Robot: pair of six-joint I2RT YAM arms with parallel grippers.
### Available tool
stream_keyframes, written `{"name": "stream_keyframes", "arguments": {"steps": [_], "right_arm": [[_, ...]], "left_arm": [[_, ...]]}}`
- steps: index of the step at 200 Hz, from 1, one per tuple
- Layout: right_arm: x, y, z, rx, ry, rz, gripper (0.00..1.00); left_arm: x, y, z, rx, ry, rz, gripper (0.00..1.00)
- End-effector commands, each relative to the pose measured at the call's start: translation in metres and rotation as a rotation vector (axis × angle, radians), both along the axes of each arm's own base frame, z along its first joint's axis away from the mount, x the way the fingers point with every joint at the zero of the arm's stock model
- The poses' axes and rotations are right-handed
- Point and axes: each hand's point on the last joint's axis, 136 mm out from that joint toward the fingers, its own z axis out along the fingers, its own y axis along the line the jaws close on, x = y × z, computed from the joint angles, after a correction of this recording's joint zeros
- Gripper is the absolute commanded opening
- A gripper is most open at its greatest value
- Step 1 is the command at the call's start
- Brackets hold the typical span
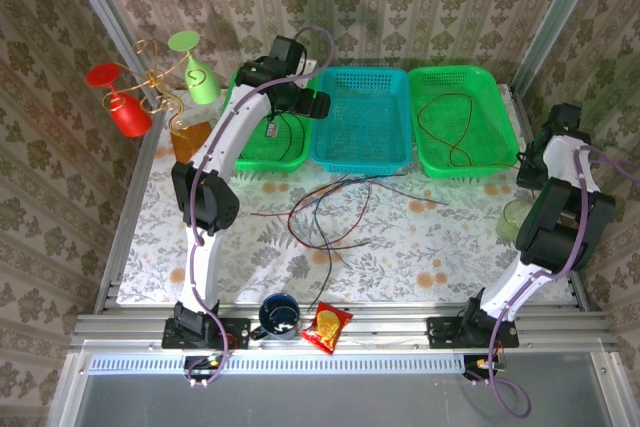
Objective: Untangle the cables
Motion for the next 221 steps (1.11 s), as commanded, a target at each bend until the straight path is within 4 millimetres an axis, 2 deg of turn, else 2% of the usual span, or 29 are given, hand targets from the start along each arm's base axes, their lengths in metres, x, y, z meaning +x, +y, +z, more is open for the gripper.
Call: {"name": "stream_keyframes", "arguments": {"steps": [1,17,50,84,130,173,186,211,221], "right_arm": [[0.006,0.000,-0.014,0.023,0.012,0.006,0.60],[0.011,-0.001,-0.020,0.022,0.023,0.020,0.56],[0.016,-0.002,-0.023,0.018,0.007,0.023,0.34],[0.012,-0.001,-0.017,-0.002,0.008,0.014,0.00],[0.005,0.003,0.005,-0.045,-0.028,0.006,0.00],[0.010,0.016,0.046,-0.156,-0.088,0.051,0.00],[0.017,0.022,0.059,-0.187,-0.112,0.087,0.00],[0.043,0.041,0.079,-0.261,-0.161,0.217,0.00],[0.066,0.052,0.090,-0.298,-0.215,0.302,0.00]], "left_arm": [[-0.001,0.001,0.014,0.006,-0.032,-0.016,0.89],[-0.001,0.001,0.014,0.005,-0.033,-0.015,0.89],[0.000,0.001,0.014,0.007,-0.035,-0.014,0.89],[0.001,0.002,0.015,0.006,-0.040,-0.013,0.89],[0.000,0.001,0.020,-0.001,-0.048,-0.015,0.89],[0.000,0.002,0.028,-0.028,-0.055,-0.005,0.89],[-0.001,0.001,0.031,-0.041,-0.056,-0.003,0.89],[-0.002,0.000,0.035,-0.054,-0.058,-0.004,0.89],[-0.003,0.001,0.035,-0.056,-0.057,-0.004,0.89]]}}
